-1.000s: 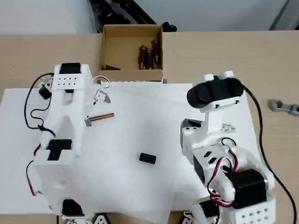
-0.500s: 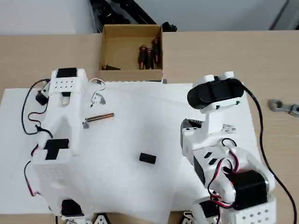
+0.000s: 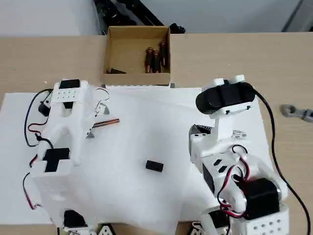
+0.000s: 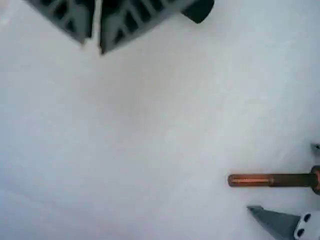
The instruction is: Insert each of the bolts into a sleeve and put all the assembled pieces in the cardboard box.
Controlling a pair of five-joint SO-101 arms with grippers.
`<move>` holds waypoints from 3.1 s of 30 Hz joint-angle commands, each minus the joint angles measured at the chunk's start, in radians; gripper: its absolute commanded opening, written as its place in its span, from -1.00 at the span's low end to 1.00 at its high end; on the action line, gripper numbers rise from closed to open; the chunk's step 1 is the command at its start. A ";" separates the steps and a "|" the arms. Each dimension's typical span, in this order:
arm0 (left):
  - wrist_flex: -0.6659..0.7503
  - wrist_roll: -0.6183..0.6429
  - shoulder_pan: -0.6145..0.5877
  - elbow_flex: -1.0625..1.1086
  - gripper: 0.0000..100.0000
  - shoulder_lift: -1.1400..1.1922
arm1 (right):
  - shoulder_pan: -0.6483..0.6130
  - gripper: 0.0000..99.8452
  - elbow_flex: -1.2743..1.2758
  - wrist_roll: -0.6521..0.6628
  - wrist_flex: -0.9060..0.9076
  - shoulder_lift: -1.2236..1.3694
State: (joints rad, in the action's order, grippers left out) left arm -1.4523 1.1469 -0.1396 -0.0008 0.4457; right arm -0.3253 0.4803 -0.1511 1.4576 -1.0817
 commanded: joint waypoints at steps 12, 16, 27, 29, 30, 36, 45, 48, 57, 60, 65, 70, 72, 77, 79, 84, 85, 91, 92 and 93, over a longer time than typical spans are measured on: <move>-0.003 -0.094 -0.011 0.005 -0.99 -0.002 | 0.001 -0.99 -0.008 -0.008 -0.012 -0.010; -0.040 -0.101 0.000 -0.018 -0.99 -0.002 | 0.001 -0.99 -0.006 -0.008 -0.012 -0.010; -0.302 -0.512 0.058 -0.433 -0.99 -0.060 | 0.001 -0.99 -0.008 -0.049 0.081 -0.002; -0.298 -0.580 0.055 -0.478 -0.99 -0.121 | 0.001 -0.99 -0.009 -0.068 0.093 -0.002; -0.296 -0.617 0.058 -0.506 -0.99 -0.150 | 0.001 -0.99 -0.009 -0.069 0.094 -0.002; -0.293 -1.117 0.081 -0.671 -0.99 -0.287 | 0.001 -0.99 -0.011 -0.069 0.085 0.004; -0.299 -1.358 0.086 -0.616 -0.99 -0.543 | -0.036 -0.99 -0.026 -0.071 0.093 0.232; -0.296 -1.289 0.086 -0.572 -0.99 -0.683 | -0.105 -0.99 -0.074 -0.080 0.094 0.341; -0.295 -1.272 0.112 -0.320 -0.99 -1.059 | -0.363 -0.99 -0.150 0.018 0.147 0.607; -0.293 -1.275 0.107 -0.222 -0.99 -1.165 | -0.426 -0.99 -0.157 0.144 0.209 0.673; -0.292 -1.275 0.107 -0.113 -0.99 -1.307 | -0.440 -0.99 -0.173 0.281 0.185 0.691; -0.293 -1.270 0.107 -0.096 -0.99 -1.338 | -0.433 -0.99 -0.196 0.485 0.173 0.694; -0.293 -1.270 0.106 -0.096 -0.99 -1.338 | -0.432 -0.99 -0.196 0.614 0.180 0.694; -0.293 -1.277 0.106 -0.096 -0.99 -1.343 | -0.433 -0.98 -0.138 0.735 0.170 0.693; -0.293 -1.277 0.106 -0.096 -0.99 -1.344 | -0.433 -0.97 -0.098 0.764 0.131 0.694; -0.290 -1.278 0.106 -0.097 -0.99 -1.382 | -0.433 -0.97 -0.020 0.773 0.033 0.694; -0.282 -1.278 0.107 -0.096 -0.99 -1.392 | -0.433 -0.97 -0.011 0.773 0.019 0.694; -0.272 -1.278 0.107 -0.096 -0.99 -1.425 | -0.433 -0.97 0.000 0.772 0.002 0.694; -0.273 -1.278 0.107 -0.096 -0.99 -1.425 | -0.433 -0.97 0.000 0.772 0.001 0.694; -0.273 -1.278 0.107 -0.096 -0.99 -1.425 | -0.433 -0.97 0.000 0.772 0.001 0.694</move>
State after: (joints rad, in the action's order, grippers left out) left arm -1.7346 -0.1297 -0.0307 -0.0974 -0.9751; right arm -0.7580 0.4833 0.6130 1.4745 -0.3836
